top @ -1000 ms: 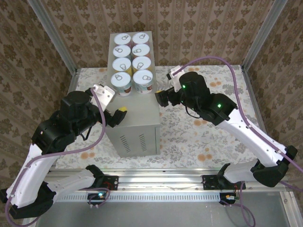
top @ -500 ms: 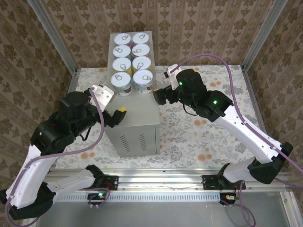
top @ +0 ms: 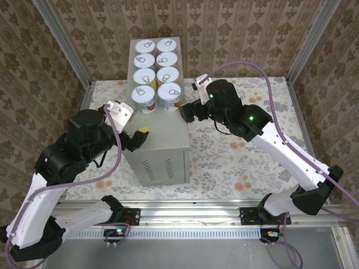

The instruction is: Place and organize the canned foods onto the counter

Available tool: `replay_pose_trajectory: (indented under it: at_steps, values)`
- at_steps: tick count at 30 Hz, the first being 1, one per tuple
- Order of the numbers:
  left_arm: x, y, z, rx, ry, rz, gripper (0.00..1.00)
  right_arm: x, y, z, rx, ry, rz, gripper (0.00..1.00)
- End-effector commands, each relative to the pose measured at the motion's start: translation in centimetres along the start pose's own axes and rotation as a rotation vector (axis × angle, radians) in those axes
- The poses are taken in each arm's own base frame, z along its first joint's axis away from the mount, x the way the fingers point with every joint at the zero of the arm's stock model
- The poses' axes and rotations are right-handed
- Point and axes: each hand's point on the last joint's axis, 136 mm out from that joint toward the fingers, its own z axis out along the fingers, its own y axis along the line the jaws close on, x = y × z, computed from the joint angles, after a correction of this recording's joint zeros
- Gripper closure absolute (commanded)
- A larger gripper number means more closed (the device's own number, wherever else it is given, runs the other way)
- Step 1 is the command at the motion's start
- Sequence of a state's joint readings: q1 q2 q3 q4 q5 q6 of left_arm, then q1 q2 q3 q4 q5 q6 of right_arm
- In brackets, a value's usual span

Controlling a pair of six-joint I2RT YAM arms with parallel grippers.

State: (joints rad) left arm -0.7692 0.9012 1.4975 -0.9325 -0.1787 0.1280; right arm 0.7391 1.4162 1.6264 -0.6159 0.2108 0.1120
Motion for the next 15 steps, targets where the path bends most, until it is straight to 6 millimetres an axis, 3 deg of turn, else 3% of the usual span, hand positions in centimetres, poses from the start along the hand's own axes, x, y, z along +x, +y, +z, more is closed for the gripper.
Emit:
replay_pose_trajectory:
  at_steps: [1, 15]
  values:
    - [-0.9, 0.52, -0.59, -0.017, -0.04, -0.015, 0.0, 0.27, 0.0, 1.28, 0.003, 0.022, -0.002, 0.0]
    - [-0.99, 0.48, -0.45, -0.014, -0.038, -0.012, 0.0, 0.17, 0.19, 1.55, -0.008, 0.025, -0.003, 0.0]
